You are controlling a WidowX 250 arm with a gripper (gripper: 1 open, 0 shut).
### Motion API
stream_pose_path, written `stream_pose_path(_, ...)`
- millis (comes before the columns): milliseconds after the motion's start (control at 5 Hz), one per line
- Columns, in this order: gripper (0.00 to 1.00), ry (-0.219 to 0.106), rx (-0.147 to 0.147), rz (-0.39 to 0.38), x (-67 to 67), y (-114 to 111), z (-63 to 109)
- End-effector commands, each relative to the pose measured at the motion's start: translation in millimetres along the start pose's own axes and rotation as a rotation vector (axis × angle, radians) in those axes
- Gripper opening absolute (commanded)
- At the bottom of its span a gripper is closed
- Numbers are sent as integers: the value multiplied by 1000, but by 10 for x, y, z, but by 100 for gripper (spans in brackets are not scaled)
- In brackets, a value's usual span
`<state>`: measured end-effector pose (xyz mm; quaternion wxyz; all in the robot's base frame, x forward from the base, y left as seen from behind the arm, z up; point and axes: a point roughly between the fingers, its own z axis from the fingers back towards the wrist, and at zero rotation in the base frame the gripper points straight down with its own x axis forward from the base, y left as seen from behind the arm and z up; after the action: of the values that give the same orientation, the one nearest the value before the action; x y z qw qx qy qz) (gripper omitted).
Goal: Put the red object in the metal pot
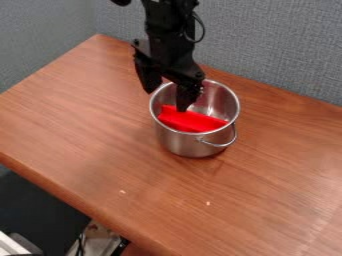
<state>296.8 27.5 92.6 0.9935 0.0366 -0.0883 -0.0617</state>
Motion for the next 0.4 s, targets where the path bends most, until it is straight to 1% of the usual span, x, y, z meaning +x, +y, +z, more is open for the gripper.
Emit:
stream_pose_path(0,100,-29,18,64,67,96,96)
stream_pose_path(200,100,-55,8,24,93,-32,166)
